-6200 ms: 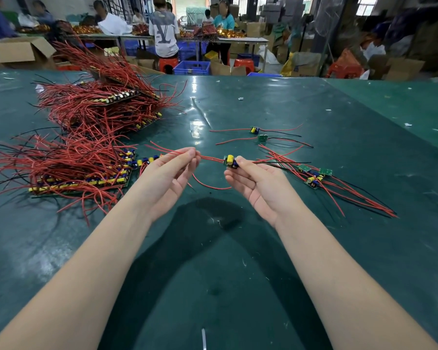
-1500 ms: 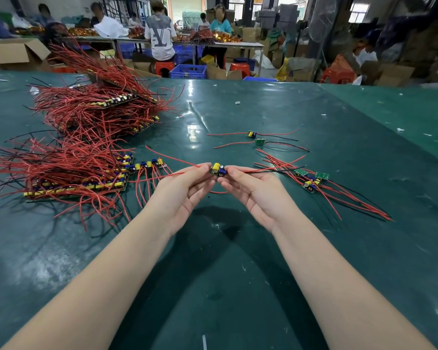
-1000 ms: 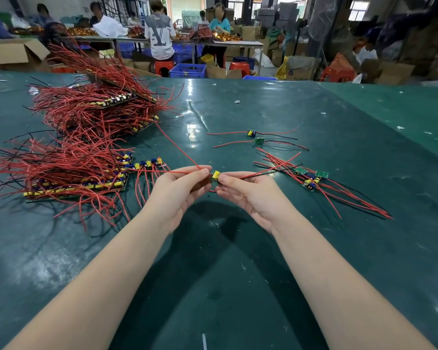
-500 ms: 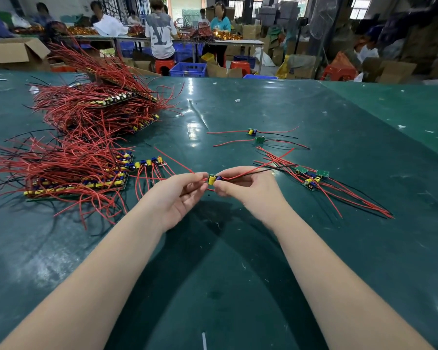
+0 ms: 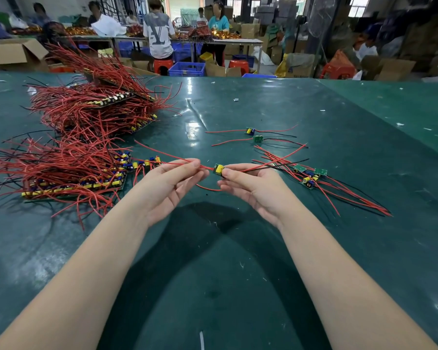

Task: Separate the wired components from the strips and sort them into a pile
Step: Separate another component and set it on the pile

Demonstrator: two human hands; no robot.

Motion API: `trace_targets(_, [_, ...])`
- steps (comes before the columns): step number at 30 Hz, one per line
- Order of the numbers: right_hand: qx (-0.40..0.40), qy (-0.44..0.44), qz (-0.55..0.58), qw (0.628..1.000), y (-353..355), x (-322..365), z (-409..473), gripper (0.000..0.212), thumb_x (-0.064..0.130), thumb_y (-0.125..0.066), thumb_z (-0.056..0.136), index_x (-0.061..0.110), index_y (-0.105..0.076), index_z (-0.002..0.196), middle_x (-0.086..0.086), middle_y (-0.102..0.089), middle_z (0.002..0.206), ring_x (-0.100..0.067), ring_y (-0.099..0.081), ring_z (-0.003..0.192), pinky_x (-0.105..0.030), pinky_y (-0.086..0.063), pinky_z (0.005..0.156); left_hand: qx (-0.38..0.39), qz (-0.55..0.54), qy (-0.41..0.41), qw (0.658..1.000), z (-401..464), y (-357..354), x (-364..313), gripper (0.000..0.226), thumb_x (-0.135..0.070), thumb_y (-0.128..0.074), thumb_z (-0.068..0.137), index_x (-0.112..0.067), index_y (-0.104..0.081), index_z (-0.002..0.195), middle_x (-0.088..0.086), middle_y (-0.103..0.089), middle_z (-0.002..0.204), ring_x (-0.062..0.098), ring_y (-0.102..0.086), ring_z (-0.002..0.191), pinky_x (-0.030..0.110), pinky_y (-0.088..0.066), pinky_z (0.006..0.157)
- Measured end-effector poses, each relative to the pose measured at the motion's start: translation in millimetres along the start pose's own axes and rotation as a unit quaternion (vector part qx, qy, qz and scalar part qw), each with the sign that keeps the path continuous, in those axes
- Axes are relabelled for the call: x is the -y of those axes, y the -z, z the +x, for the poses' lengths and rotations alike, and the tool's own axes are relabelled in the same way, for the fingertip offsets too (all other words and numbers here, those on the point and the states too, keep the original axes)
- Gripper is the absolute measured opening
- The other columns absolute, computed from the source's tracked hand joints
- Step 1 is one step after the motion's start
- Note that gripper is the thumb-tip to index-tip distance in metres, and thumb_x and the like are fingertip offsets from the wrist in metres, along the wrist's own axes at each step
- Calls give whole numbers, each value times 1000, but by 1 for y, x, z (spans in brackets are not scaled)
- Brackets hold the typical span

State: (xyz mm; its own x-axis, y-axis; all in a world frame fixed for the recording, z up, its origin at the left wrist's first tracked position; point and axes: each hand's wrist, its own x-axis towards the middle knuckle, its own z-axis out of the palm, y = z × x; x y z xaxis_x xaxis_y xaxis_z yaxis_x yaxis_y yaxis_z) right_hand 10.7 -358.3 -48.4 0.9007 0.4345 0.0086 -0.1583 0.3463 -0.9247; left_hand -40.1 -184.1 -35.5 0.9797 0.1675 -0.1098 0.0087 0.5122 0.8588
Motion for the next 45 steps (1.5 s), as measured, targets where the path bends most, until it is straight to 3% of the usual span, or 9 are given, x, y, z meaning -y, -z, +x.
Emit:
trace_targets(4, [11,-2,0,1000,0,0,-1,6,-5,-66,83,0,-70,85,-11,-73,78,-21,-72,69,-22,-57,66,-20,-2,-25,999,1,0,2,10,-7,-62,87,-2,-67,80,8,-72,72,14,-72,71,13,-54,61])
trace_targets(8, [9,7,-14,1000,2,-2,1,7,-3,-68,83,3,-72,82,-11,-73,78,-22,-72,70,-23,-57,67,-32,23,-44,998,2,0,4,19,-11,-53,97,3,-64,89,8,-72,70,16,-73,72,14,-55,63])
trace_targets(15, [1,27,-91,995,3,-7,2,6,-3,-71,82,3,-71,84,-9,-73,76,-22,-70,71,-26,-58,70,-89,88,-98,987,4,0,11,15,0,-48,98,6,-62,96,13,-67,84,12,-70,71,20,-57,69])
trace_targets(24, [-8,28,-86,996,2,-7,2,6,-4,-70,82,1,-71,85,-9,-72,75,-21,-70,69,-26,-58,69,-114,73,-90,987,4,1,6,14,1,-49,97,2,-62,94,18,-68,83,15,-71,68,20,-57,63])
trace_targets(28, [-6,26,-98,995,2,-8,2,6,-4,-70,82,2,-71,84,-10,-72,76,-21,-70,69,-26,-58,69,-134,84,-101,982,3,1,8,17,2,-46,98,3,-62,92,18,-67,93,16,-71,72,20,-58,66])
trace_targets(33, [-4,22,-101,995,3,-10,2,6,-3,-71,81,3,-72,83,-10,-72,77,-21,-70,70,-26,-57,69,-148,83,-92,981,2,0,6,25,12,-45,95,0,-60,111,20,-65,95,18,-72,68,16,-55,58])
trace_targets(38, [-5,17,-90,996,5,-9,3,6,-3,-71,82,2,-72,84,-9,-73,76,-22,-70,70,-25,-57,70,-153,62,-90,982,3,1,4,18,-3,-42,101,4,-56,109,21,-66,94,17,-73,66,17,-54,55])
trace_targets(45, [1,16,-84,996,6,-9,4,6,-2,-71,82,0,-71,87,-10,-73,78,-23,-71,71,-26,-57,71,-158,76,-109,978,4,4,1,21,9,-38,97,1,-57,102,23,-65,82,18,-72,64,16,-55,55])
